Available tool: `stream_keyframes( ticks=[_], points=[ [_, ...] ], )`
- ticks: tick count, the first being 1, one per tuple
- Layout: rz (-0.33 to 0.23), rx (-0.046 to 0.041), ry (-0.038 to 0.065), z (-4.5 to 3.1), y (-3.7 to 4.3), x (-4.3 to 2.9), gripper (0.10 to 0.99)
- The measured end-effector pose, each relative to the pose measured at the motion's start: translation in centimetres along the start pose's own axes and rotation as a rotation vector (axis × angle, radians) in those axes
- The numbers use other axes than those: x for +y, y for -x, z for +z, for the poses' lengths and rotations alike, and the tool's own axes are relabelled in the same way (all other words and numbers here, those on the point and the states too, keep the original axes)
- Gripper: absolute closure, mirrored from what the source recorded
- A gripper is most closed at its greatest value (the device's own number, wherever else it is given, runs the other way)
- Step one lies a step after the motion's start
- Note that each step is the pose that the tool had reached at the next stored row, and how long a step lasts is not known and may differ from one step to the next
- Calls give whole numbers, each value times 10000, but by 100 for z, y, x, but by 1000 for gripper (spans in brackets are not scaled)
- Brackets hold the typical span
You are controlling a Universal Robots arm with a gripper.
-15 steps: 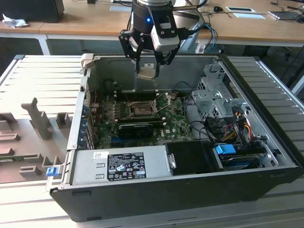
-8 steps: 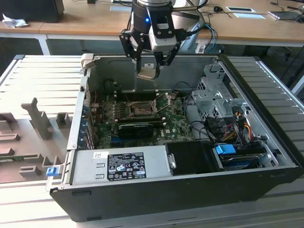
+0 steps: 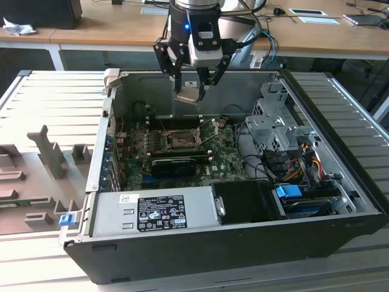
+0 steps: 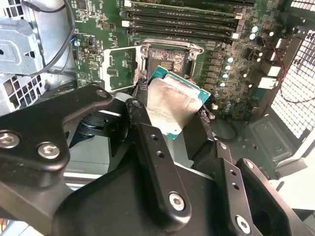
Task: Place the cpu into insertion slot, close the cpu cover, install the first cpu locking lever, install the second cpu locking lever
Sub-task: 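Place the cpu into insertion slot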
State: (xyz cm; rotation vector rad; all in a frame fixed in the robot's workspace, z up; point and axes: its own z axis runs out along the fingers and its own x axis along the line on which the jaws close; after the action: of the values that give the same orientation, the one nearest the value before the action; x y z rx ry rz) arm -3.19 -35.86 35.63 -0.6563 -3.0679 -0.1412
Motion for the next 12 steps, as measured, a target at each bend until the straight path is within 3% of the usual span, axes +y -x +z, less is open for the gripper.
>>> stream_keyframes(
  ticks=[12],
  points=[
    [433,-38,7,16,0,-2,557]
  ],
)
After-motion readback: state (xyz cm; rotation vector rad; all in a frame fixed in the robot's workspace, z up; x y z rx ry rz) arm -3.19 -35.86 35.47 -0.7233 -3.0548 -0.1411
